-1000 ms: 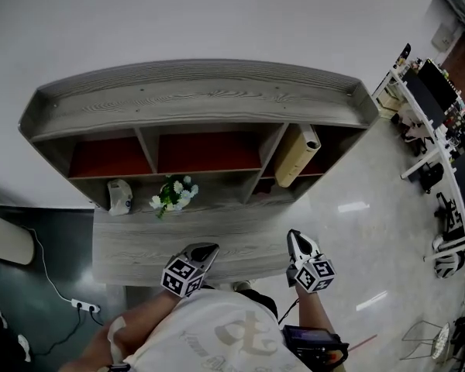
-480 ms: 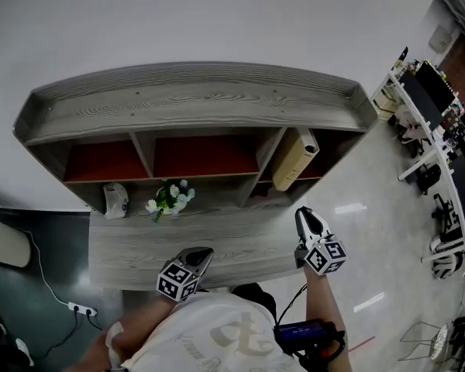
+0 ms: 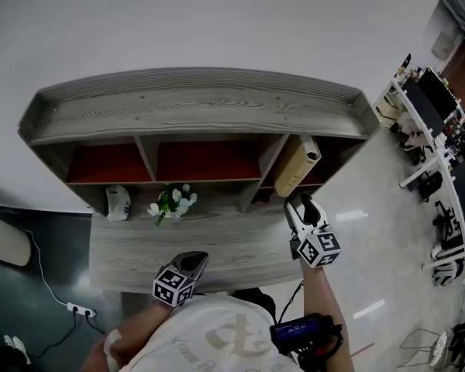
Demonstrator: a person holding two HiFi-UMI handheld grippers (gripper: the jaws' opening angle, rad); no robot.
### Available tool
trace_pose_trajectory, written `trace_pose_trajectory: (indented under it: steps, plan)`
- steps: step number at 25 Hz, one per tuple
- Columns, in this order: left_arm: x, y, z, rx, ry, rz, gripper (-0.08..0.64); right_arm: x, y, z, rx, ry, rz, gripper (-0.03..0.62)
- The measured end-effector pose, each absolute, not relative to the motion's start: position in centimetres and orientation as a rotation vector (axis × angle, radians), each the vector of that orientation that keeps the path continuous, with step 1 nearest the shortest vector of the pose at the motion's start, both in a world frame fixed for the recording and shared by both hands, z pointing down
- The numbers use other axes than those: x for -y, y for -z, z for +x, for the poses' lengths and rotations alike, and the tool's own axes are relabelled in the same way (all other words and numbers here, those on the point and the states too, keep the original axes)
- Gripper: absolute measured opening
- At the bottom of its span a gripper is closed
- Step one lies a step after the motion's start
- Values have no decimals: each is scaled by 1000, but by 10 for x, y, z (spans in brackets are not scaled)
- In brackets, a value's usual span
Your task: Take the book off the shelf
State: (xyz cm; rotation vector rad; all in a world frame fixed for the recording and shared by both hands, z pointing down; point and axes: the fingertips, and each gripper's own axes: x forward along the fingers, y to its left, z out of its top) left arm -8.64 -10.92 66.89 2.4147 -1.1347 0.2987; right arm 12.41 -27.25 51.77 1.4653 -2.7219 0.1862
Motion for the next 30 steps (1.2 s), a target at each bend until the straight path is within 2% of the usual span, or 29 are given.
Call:
trace_pose_trajectory:
  steps: [5,7,15,17,30]
  plan:
    - [106,-672,-101,1187,-286,2377,8,287,-509,119,2690,-155,1522,241]
    - [105,-671,-104,1202,-280,2369,8,293,-506,118,2678,-152,1542,295]
    - [102,-670,-113,1252,-263,2343,8,318,-494,110,2627,-124,1610,295]
    - [101,-670,-116,1269,-260,2330,8,324,-493,106,2615,-126,1614,341]
    - [92,-671,-134,1337,-253,2282,8,348,-496,103,2522,-141,1729,335]
